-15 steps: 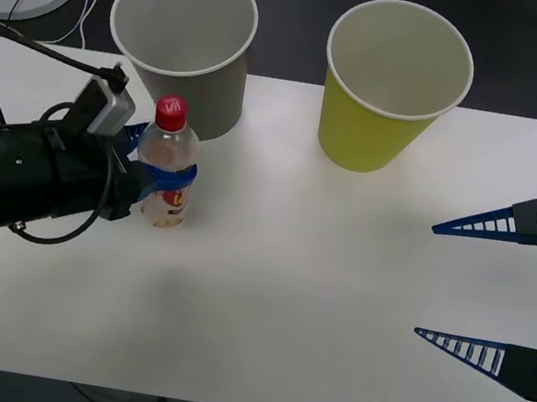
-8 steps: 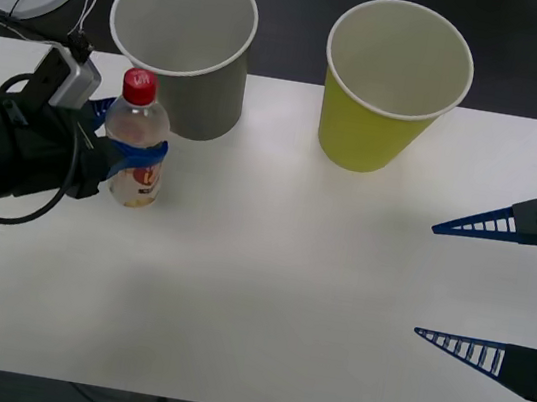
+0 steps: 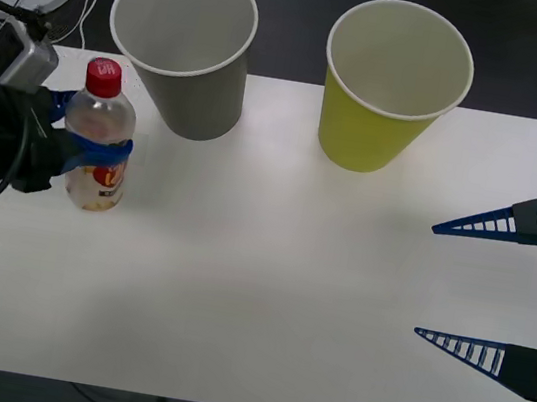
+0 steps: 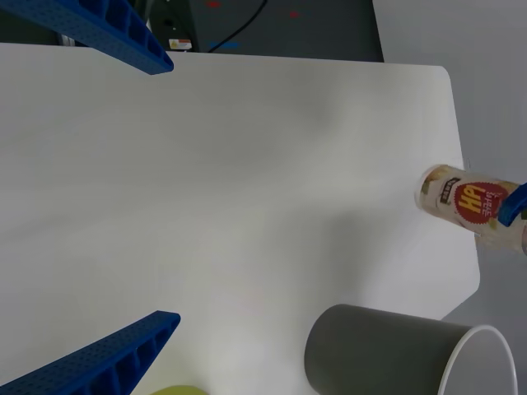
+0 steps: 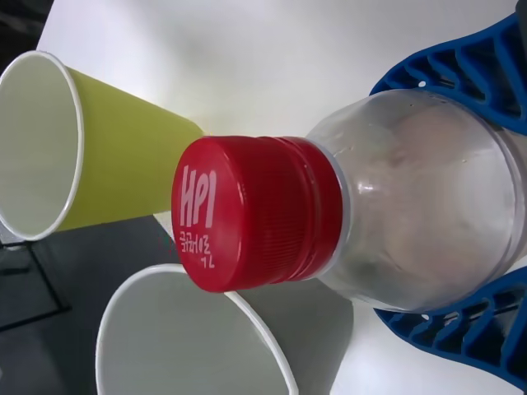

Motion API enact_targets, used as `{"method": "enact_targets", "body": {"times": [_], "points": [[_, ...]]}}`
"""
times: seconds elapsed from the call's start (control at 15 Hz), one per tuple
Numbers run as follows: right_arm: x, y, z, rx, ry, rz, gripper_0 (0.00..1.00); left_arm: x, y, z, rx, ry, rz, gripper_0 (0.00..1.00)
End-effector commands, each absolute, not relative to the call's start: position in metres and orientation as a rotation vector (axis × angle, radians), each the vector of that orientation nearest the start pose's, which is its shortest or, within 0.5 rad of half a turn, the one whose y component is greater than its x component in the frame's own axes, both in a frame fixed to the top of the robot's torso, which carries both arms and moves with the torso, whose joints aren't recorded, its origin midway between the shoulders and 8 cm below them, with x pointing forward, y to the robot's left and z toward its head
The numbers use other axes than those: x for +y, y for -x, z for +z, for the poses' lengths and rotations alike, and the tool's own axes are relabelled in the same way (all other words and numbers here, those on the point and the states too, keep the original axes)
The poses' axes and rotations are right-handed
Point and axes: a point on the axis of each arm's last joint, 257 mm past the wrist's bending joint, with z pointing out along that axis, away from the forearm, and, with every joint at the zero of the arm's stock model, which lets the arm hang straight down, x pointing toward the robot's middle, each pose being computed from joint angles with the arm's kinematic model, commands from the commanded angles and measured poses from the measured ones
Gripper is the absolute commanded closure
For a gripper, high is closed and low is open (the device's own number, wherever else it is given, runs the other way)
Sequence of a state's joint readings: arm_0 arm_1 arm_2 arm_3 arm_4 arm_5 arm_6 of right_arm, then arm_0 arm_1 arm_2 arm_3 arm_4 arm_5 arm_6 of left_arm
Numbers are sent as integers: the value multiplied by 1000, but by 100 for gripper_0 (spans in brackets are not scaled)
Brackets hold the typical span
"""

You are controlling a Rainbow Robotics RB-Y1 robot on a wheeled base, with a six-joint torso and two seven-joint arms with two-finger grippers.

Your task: Put the can into the green bin and the plastic bottle into the gray bin

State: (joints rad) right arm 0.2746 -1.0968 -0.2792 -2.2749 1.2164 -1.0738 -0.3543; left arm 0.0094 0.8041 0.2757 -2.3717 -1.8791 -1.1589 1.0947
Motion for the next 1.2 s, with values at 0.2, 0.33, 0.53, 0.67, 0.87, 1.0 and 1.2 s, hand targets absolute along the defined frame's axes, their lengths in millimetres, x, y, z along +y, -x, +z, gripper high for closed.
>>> {"method": "enact_targets", "body": {"times": [0.2, 0.33, 0.53, 0.67, 0.87, 1.0, 1.2], "points": [[-189, -302, -111, 1520, 1508, 451, 0, 219, -394, -61, 1833, -1038, -178, 100], [-189, -302, -111, 1520, 1508, 451, 0, 227, -393, -58, 1869, -1038, -158, 100], [-189, -302, -111, 1520, 1508, 451, 0, 235, -394, -51, 1894, -1062, -115, 100], [-189, -302, -111, 1520, 1508, 451, 0, 241, -396, -46, 1913, -1074, -134, 100], [-189, -302, -111, 1520, 1508, 451, 0, 253, -401, -35, 1940, -1093, -143, 100], [-189, -302, -111, 1520, 1508, 451, 0, 259, -403, -27, 1956, -1100, -138, 100], [-189, -302, -111, 1520, 1508, 451, 0, 263, -406, -23, 1975, -1126, -123, 100]]}}
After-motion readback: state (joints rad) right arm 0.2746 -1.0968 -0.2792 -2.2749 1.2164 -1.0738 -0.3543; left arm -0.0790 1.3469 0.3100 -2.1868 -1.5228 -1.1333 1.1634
